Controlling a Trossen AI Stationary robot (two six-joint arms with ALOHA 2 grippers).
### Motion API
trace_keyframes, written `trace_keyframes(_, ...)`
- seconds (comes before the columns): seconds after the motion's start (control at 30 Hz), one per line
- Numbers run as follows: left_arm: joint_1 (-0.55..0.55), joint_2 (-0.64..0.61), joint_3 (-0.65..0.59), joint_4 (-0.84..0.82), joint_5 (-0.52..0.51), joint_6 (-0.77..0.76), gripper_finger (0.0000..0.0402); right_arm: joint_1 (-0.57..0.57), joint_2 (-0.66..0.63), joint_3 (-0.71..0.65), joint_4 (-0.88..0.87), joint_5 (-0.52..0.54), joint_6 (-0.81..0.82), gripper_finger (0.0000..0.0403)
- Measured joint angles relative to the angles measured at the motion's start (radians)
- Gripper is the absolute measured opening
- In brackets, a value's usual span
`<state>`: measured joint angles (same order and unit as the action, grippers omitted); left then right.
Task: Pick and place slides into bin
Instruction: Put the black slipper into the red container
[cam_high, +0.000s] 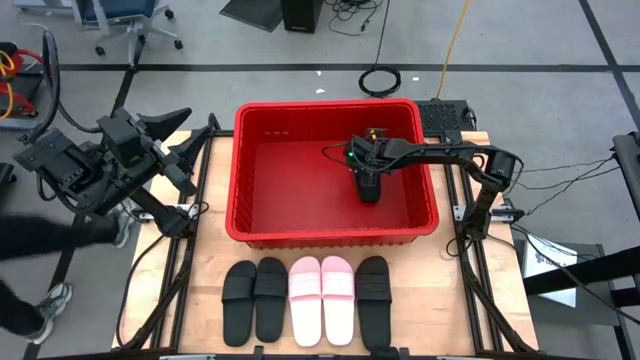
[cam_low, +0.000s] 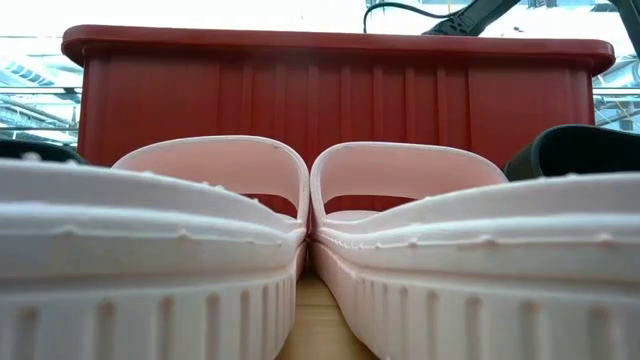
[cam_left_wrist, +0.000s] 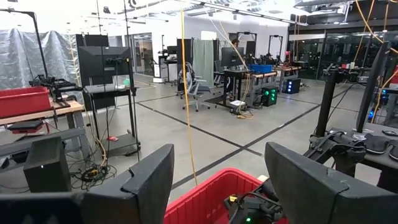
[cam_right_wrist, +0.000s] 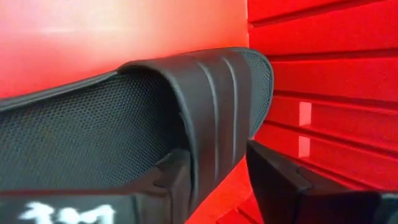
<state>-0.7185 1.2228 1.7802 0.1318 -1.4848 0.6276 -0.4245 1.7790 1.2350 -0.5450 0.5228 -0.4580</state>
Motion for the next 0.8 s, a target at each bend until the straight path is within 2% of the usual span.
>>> trace_keyframes(0.4,0.0,0.0,0.0,-0.008,0.0,0.005,0.0255,0.001,-0.028,0.0,-0.069,-0.031,0.044,0.0211)
trace_keyframes(0.8,-0.001,0.0,0.0,-0.008,-0.001,0.025,0.0255,0.056,-0.159,0.0,-0.1,-0.029,0.067,0.0226)
